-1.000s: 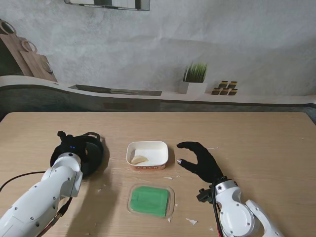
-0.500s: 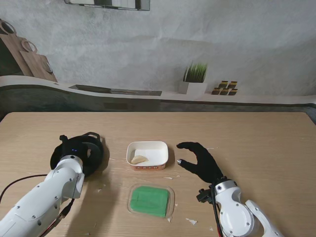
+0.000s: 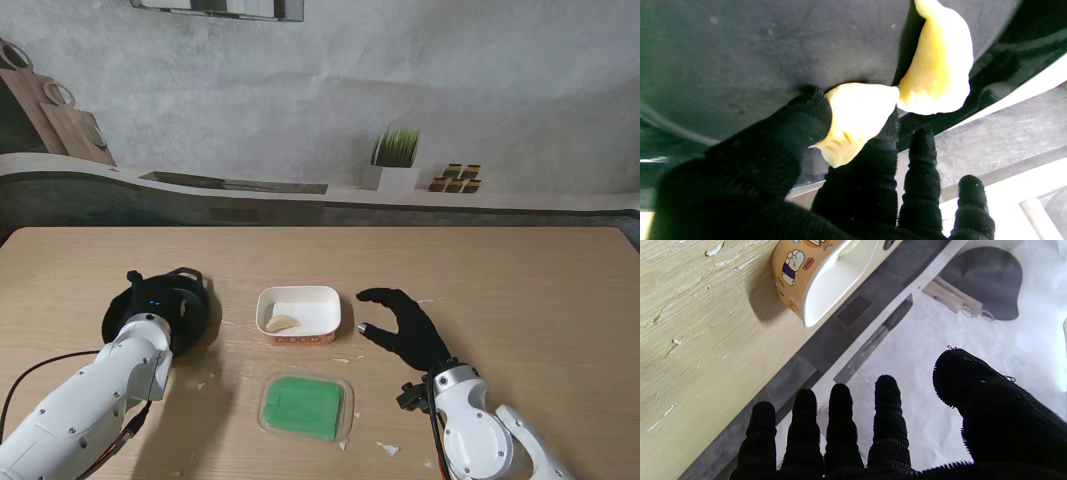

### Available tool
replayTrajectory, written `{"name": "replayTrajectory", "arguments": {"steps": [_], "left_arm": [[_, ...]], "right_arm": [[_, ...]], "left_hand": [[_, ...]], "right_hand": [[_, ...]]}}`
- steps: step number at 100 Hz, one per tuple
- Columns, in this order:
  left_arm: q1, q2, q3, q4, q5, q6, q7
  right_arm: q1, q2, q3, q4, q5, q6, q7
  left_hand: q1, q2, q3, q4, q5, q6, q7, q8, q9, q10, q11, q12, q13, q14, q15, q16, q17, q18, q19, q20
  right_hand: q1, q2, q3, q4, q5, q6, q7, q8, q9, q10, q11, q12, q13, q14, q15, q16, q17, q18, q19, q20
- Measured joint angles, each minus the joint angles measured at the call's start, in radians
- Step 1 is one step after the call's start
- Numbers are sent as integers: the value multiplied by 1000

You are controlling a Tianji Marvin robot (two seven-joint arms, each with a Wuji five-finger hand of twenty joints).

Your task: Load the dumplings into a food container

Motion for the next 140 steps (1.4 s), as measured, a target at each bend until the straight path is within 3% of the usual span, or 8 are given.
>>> {"name": "replayTrajectory", "arguments": {"steps": [26,38,56,64,84,105,120,140], "left_arm": [[-20,-6,22,32,-64,2,69],[-21,-10,17,50,-64,-24,109],[17,-21,-70,66,-46,-175,201],[59,-22,-136,47,23,-244,229],[199,-21,-306,-96,64,-370,296],[257,-27,-399,-212,20,-470,359],[242,-30,-373,-266,-62,-516,363],[102,-34,-163,-257,-187,-504,341]], "right_arm": [[-1,0,1,0,0,1,0],[-1,0,1,0,-1,1,-1],[-1,0,0,0,-2,1,-1],[-1,0,-1,0,-2,2,-2],[-1,-1,-3,0,-2,3,-2],[-1,-1,-3,0,-1,3,-3],[-1,-1,-3,0,-1,3,-3],[-2,-1,0,0,-1,-1,-5]], "left_hand": [[54,-71,-3,-2,9,-2,64,-73,71,4,-108,81,44,-12,41,0,1,0,1,-41],[61,-91,-4,-2,29,-2,66,-81,107,7,-141,92,63,-13,58,0,1,2,15,-55],[69,-106,-60,-22,31,-2,107,-46,153,9,-156,184,80,-25,103,16,5,4,54,-87],[70,-142,-83,-60,44,-16,141,-18,188,3,-153,220,94,-27,114,26,13,5,101,-99],[67,-155,-93,-62,55,-23,151,20,212,-1,-145,272,112,-36,139,50,15,13,235,-150],[67,-156,-93,-63,55,-23,153,40,220,-1,-145,286,112,-36,139,52,15,14,322,-173],[67,-156,-93,-63,55,-23,161,40,222,-1,-145,288,112,-35,139,53,15,14,344,-175],[67,-156,-93,-63,55,-28,171,40,231,-6,-145,288,113,-36,140,53,15,14,382,-175]], "right_hand": [[0,0,0,0,4,0,0,0,0,0,0,1,0,0,2,2,0,0,0,0],[0,0,0,0,4,0,0,0,0,0,0,1,0,1,3,6,2,0,0,0],[0,0,0,0,4,0,0,0,12,1,7,1,1,1,9,7,2,0,0,0],[0,0,0,0,4,0,0,0,12,1,7,1,1,1,11,7,6,0,0,0],[0,0,0,0,4,0,0,0,12,2,7,2,1,1,12,8,10,1,0,1],[0,0,1,0,4,0,0,0,12,2,7,2,1,1,12,8,11,1,0,1],[0,0,1,0,4,0,0,0,12,2,7,2,1,1,12,8,11,1,0,1],[0,0,1,0,4,0,0,0,12,2,7,2,1,1,12,8,11,1,0,1]]}}
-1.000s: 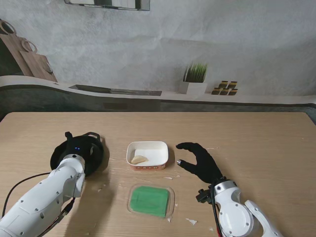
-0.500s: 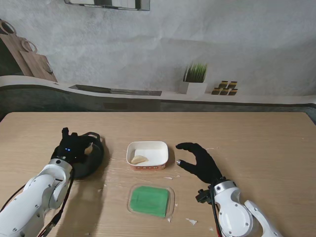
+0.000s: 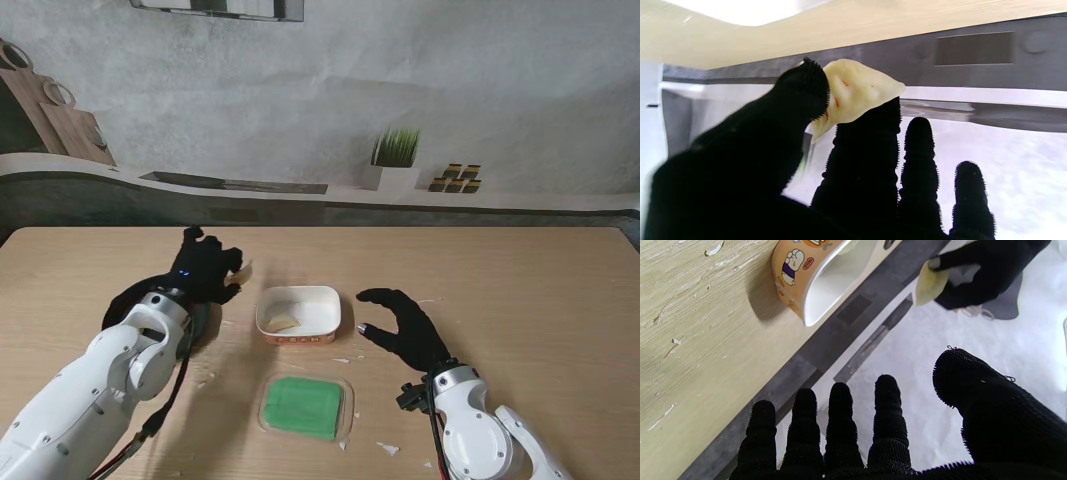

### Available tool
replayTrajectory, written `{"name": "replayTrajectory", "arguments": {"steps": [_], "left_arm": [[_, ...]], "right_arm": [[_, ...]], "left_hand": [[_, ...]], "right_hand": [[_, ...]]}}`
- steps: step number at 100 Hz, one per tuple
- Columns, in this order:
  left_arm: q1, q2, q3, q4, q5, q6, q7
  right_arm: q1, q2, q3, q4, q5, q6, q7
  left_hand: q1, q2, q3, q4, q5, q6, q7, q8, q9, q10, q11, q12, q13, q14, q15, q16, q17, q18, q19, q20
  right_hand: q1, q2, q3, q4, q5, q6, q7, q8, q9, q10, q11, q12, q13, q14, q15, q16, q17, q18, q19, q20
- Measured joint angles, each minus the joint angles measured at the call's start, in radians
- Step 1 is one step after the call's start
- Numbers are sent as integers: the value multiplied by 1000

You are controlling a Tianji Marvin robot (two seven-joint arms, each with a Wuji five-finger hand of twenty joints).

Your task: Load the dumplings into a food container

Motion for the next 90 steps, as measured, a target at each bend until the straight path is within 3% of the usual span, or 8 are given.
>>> {"name": "replayTrajectory", "arguments": {"steps": [15,33,53,71,79,88,90], "left_arm": [[-100,-30,139,42,-76,50,-14],[-180,-58,269,121,-134,50,-25],[-214,-76,347,181,-155,72,-38],[-220,-80,363,207,-160,80,-71],[-217,-77,360,207,-160,78,-90],[-202,-72,341,194,-162,77,-135],[-198,-70,336,188,-161,77,-146]], "right_arm": [[-3,-1,6,0,0,-7,-3],[-6,-2,16,-1,2,-15,-5],[-9,-2,21,-1,2,-21,-8],[-9,-2,23,-2,3,-23,-8],[-9,-2,23,-2,3,-24,-8],[-9,-2,23,-2,3,-24,-9],[-9,-2,23,-2,3,-24,-9]], "left_hand": [[2,0,0,0,0,-1,4,0,6,-2,0,0,0,0,0,0,0,0,2,0],[3,0,0,0,0,-7,17,0,15,-6,0,0,23,0,0,0,0,0,25,0],[8,0,5,0,13,-29,29,-10,25,-17,1,0,23,0,0,0,0,0,26,0],[16,-2,5,0,25,-74,50,-43,33,-31,11,-3,23,0,0,0,0,0,26,-11],[16,6,5,0,25,-97,51,-69,2,-41,30,-66,23,1,-25,0,0,0,-38,-40],[-71,48,4,3,23,-93,-83,-72,-126,-41,97,-277,-16,16,-78,-16,-1,2,-168,-47],[-95,69,5,17,10,-90,-121,-72,-153,-41,99,-318,-28,24,-87,-16,-1,2,-198,-35]], "right_hand": [[0,0,0,0,0,0,0,0,0,0,0,1,0,0,0,0,0,0,0,0],[0,0,0,0,0,0,0,0,0,0,0,1,0,0,0,0,0,0,0,0],[0,0,0,0,0,0,0,0,0,0,0,1,0,0,0,0,0,0,0,0],[0,0,0,0,0,0,0,0,0,0,0,1,0,0,0,0,0,0,0,0],[0,0,0,0,0,0,0,0,0,0,0,1,0,0,0,0,0,0,0,0],[0,0,0,0,0,0,0,0,0,0,0,1,0,0,0,0,0,0,0,0],[0,0,0,0,0,0,0,0,0,0,0,1,0,0,0,0,0,0,0,0]]}}
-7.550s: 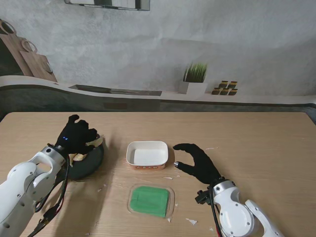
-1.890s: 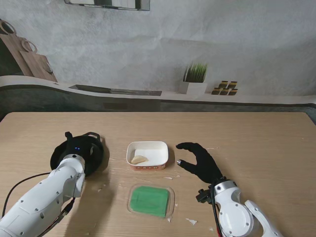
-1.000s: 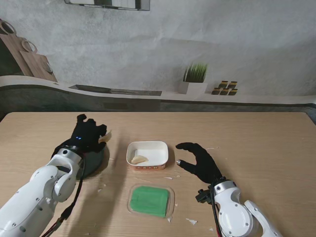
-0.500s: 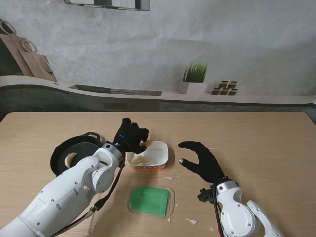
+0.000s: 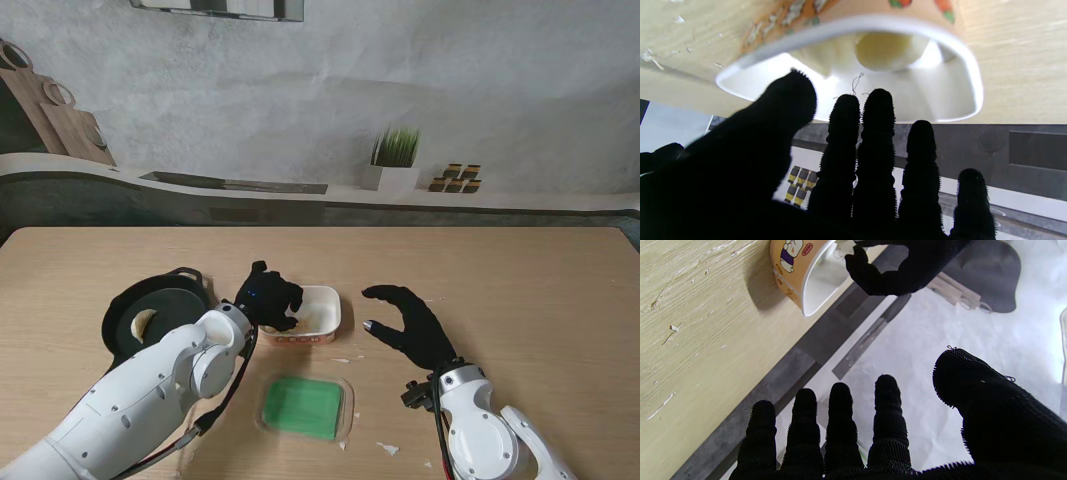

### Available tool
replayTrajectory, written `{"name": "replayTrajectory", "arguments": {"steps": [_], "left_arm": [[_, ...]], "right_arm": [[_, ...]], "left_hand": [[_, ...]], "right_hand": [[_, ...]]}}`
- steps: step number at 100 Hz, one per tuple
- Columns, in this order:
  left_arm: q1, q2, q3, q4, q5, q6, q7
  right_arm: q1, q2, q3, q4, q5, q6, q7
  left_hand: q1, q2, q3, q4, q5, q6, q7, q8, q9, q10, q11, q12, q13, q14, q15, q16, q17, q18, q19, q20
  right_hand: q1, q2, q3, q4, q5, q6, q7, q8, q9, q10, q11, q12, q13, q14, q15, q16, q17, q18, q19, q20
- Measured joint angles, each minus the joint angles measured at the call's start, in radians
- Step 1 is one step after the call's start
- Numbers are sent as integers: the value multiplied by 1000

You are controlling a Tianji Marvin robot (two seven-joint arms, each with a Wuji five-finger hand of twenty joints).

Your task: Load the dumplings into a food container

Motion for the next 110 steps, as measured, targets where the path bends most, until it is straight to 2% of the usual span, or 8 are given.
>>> {"name": "replayTrajectory", "arguments": {"steps": [23,40,45,57,64,84,98,110], "left_arm": [[100,28,-130,-122,142,-5,-77],[277,45,-369,-344,322,-20,-207],[326,53,-428,-414,364,-12,-264],[421,64,-504,-534,341,211,-314],[457,61,-540,-545,341,275,-278],[508,58,-593,-546,507,401,-382],[499,61,-577,-531,568,552,-516],[464,60,-548,-482,632,586,-604]], "right_arm": [[0,0,-1,0,0,1,0],[0,0,-1,0,0,1,-3],[0,0,-1,0,0,1,-3],[-2,0,-1,-3,0,1,-2],[-3,0,-1,-6,0,1,-2],[-5,0,-3,-11,0,3,0],[-6,1,-10,-14,-1,6,0],[-6,1,-14,-16,-1,12,4]], "left_hand": [[-81,107,-173,15,-238,-5,-286,-42,-431,29,-122,-184,-152,14,-157,-55,-13,2,-168,124],[-84,137,-245,26,-325,30,-332,-46,-549,35,-125,-195,-184,13,-185,-66,20,1,-109,202],[-80,150,-274,26,-341,54,-355,-55,-557,50,-125,-196,-187,16,-186,-66,75,65,-12,203],[-59,168,-329,37,-355,131,-404,-91,-583,102,-132,-209,-181,80,-200,-91,225,237,152,199],[-52,169,-329,37,-354,171,-419,-105,-581,126,-132,-209,-160,96,-196,-91,285,260,222,198],[-51,172,-383,37,-352,222,-456,-143,-560,188,-133,-243,-135,137,-170,-91,375,257,353,177],[-40,246,-466,39,-351,222,-466,-145,-547,247,-138,-268,-119,195,-150,-91,405,188,391,164],[-22,246,-482,50,-351,216,-468,-145,-520,254,-138,-268,-108,204,-129,-91,409,138,403,155]], "right_hand": [[0,0,0,0,0,0,0,0,0,0,0,0,0,0,0,0,0,0,0,0],[0,0,0,0,0,0,0,0,0,0,0,0,0,0,0,0,0,0,0,0],[0,0,0,0,0,0,0,0,0,1,0,0,0,0,0,0,0,0,0,0],[0,0,0,0,0,0,0,0,0,1,0,0,0,0,0,0,0,0,0,0],[0,0,0,0,0,0,0,0,0,2,0,0,0,0,0,0,0,0,0,0],[0,0,0,0,0,0,0,0,0,9,0,0,0,0,0,0,0,0,0,0],[0,0,0,0,0,0,0,0,0,9,0,0,0,0,0,0,4,0,0,0],[0,0,0,0,0,0,0,0,0,9,0,0,0,0,1,0,11,1,0,4]]}}
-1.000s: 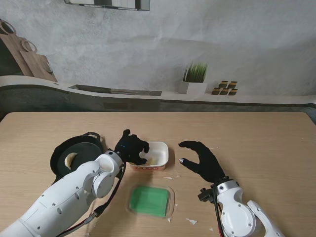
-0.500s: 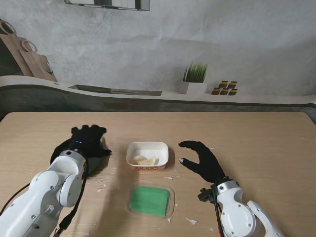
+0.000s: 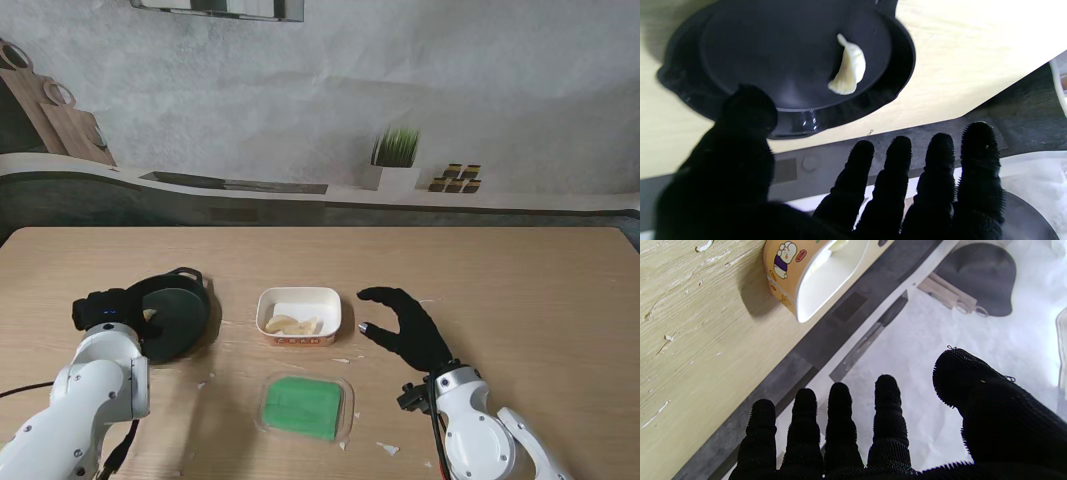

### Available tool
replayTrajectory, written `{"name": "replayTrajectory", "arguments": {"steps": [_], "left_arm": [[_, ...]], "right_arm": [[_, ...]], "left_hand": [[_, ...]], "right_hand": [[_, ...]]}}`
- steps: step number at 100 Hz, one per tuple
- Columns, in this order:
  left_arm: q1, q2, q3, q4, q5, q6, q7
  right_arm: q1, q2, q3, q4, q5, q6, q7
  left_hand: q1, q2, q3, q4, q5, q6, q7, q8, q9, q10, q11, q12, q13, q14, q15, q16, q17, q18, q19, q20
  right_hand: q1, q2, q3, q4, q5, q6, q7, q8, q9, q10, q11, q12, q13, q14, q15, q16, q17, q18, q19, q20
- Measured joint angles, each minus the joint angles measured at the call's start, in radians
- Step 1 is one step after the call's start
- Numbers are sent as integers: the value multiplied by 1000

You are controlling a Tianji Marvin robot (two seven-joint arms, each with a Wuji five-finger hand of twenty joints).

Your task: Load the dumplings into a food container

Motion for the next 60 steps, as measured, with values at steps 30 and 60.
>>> {"name": "replayTrajectory", "arguments": {"steps": [30,60], "left_arm": [[-82,-3,50,125,-35,89,-17],[-166,26,162,240,-256,183,139]], "right_arm": [[2,0,-5,-1,-2,9,-1],[6,0,-15,-1,-7,21,0]], "left_hand": [[27,9,47,11,26,-8,9,8,27,0,18,32,14,0,50,38,4,-63,14,-1],[51,-52,216,11,40,2,52,19,61,0,53,49,49,0,75,40,11,-88,37,-10]], "right_hand": [[0,0,0,0,0,0,0,0,0,0,0,1,0,11,1,2,1,10,10,9],[0,0,0,0,0,0,0,0,0,1,0,3,0,11,10,3,2,11,12,10]]}}
